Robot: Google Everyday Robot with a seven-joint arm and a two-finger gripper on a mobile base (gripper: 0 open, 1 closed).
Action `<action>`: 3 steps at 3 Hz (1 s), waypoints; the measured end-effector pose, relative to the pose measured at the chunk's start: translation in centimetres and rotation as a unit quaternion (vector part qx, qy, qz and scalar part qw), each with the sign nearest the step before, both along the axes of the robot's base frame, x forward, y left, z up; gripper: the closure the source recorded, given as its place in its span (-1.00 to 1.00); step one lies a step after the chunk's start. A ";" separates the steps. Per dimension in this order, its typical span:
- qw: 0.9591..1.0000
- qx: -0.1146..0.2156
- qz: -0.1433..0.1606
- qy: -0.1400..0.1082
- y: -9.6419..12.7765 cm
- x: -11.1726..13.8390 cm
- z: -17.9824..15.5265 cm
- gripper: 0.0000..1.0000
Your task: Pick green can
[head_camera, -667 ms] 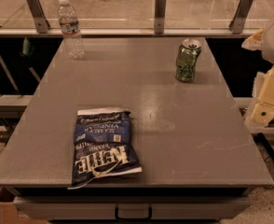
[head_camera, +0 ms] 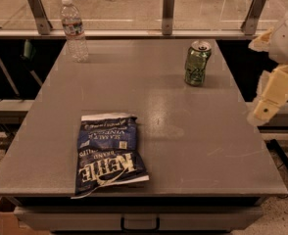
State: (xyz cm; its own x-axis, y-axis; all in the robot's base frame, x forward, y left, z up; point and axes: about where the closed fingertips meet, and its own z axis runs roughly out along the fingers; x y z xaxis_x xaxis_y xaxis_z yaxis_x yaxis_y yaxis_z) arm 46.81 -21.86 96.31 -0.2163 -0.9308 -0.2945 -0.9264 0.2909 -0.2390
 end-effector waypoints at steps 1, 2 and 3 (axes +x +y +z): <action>0.997 0.067 0.002 -0.025 -0.4 5.7 -1.5 -1.00; 0.989 0.138 -0.001 -0.053 -0.3 11.4 -2.9 -1.00; 0.974 0.214 0.002 -0.073 1.0 16.5 -4.5 -1.00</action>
Offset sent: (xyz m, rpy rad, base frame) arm 0.1954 -0.0067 -0.0453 0.4834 -0.1901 -0.0189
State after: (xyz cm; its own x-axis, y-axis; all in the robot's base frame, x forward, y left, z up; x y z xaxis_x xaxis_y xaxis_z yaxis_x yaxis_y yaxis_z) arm 63.34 -20.83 91.79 -0.1405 -0.7163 -0.6835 -0.8931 0.3897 -0.2249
